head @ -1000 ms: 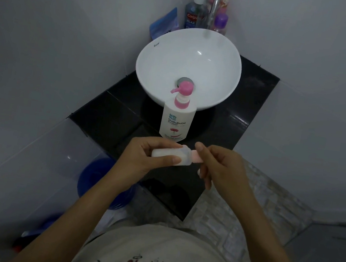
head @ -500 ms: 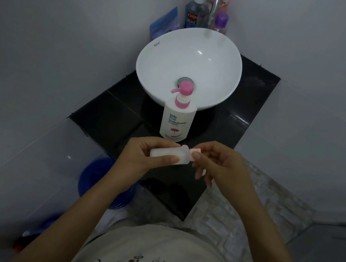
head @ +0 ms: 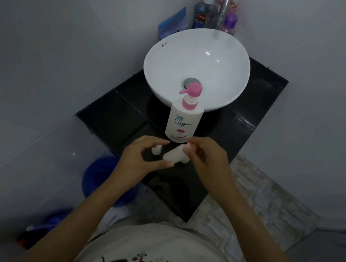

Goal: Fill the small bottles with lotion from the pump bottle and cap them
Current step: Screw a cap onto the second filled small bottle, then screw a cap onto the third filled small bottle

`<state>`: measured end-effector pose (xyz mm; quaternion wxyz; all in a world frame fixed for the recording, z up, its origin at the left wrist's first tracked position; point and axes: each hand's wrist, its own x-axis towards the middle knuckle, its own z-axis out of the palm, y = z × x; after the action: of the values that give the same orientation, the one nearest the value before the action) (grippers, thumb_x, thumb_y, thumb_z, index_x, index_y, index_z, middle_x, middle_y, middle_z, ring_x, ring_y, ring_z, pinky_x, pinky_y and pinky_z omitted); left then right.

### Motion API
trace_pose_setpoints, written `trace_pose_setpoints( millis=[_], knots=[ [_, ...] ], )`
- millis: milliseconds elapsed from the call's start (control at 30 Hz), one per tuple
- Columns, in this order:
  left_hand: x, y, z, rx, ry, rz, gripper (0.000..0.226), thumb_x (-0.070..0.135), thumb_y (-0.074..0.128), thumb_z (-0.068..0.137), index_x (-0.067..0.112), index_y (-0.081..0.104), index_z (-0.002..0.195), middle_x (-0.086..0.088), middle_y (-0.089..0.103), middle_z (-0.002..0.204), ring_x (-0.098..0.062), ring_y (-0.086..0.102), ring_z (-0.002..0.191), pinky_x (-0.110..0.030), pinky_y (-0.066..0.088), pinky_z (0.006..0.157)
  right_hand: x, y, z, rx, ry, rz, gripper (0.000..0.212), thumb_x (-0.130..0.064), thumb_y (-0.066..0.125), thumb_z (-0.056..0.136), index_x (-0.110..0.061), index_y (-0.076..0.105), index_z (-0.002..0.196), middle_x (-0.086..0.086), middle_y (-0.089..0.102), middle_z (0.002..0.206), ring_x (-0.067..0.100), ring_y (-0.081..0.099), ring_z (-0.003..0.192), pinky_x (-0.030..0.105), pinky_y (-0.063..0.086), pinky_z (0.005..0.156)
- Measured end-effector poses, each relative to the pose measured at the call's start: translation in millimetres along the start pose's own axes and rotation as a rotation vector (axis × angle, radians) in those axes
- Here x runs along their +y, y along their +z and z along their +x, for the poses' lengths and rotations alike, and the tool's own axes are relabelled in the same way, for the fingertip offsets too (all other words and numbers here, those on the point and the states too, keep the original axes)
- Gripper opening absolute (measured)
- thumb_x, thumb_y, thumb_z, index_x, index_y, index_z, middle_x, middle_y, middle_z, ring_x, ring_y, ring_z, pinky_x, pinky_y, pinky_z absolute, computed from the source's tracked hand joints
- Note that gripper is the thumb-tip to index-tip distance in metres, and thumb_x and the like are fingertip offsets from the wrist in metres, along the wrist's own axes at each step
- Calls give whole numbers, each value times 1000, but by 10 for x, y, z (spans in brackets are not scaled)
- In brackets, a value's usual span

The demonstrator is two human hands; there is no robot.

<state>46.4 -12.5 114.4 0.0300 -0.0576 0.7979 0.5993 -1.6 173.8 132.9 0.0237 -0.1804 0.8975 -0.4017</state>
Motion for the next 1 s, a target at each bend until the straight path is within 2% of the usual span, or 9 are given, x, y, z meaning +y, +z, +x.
trace_pose_setpoints(
  millis=[67,167,300,367,500,700,767,900,1000],
  knots=[
    [-125,-76,18,64,-41,38,49,29,79,67,26,64,114,10,58,116,0,53,107,-5,40,83,96,115,135,3,-154,-232,23,-23,61,88,-11,65,107,6,66,96,17,61,87,25,47,73],
    [-323,-162,29,133,-130,42,42,25,77,72,28,63,111,7,58,117,-4,53,105,-14,39,79,219,302,329,-53,-315,-484,21,-16,67,81,-8,67,100,11,69,93,27,64,84,34,48,69],
    [-565,-201,68,150,-187,74,42,24,77,72,28,61,111,3,58,118,-13,54,106,-16,40,79,348,493,487,-173,-325,-640,30,-12,75,71,-8,69,100,15,70,96,31,66,88,37,50,73],
    [-660,-193,118,148,-208,84,45,22,78,72,27,60,113,2,57,119,-16,54,108,-17,41,80,385,546,516,-223,-323,-674,29,-12,72,75,-8,68,103,16,69,99,33,64,93,39,48,77],
    [-782,-131,293,105,-216,153,52,18,78,73,21,58,120,-3,56,122,-14,52,109,-22,42,86,430,586,508,-256,-299,-709,32,-18,58,87,-11,61,118,13,66,109,31,56,104,39,40,85],
    [-885,-15,580,36,-194,269,63,12,81,68,14,55,126,-5,54,125,-15,52,112,-26,42,95,444,506,458,-198,-260,-676,44,-26,64,83,-15,56,125,11,65,112,30,55,105,39,39,84],
    [-920,21,642,32,-207,262,60,11,81,68,14,58,122,-5,56,123,-15,54,110,-29,44,96,440,406,404,-107,-209,-594,40,-31,62,85,-16,59,122,7,66,105,26,55,99,35,36,79],
    [-953,62,689,31,-212,252,38,14,77,74,15,62,109,-4,62,116,-14,56,106,-27,43,92,534,173,262,8,-19,-461,32,-32,61,86,-18,63,115,2,66,99,20,54,96,27,26,76],
    [-964,62,673,50,-227,217,32,16,76,75,18,62,103,-1,64,112,-12,56,106,-30,43,96,728,74,154,25,123,-404,28,-32,63,86,-18,66,110,2,67,99,19,56,96,29,34,79]
  ],
)
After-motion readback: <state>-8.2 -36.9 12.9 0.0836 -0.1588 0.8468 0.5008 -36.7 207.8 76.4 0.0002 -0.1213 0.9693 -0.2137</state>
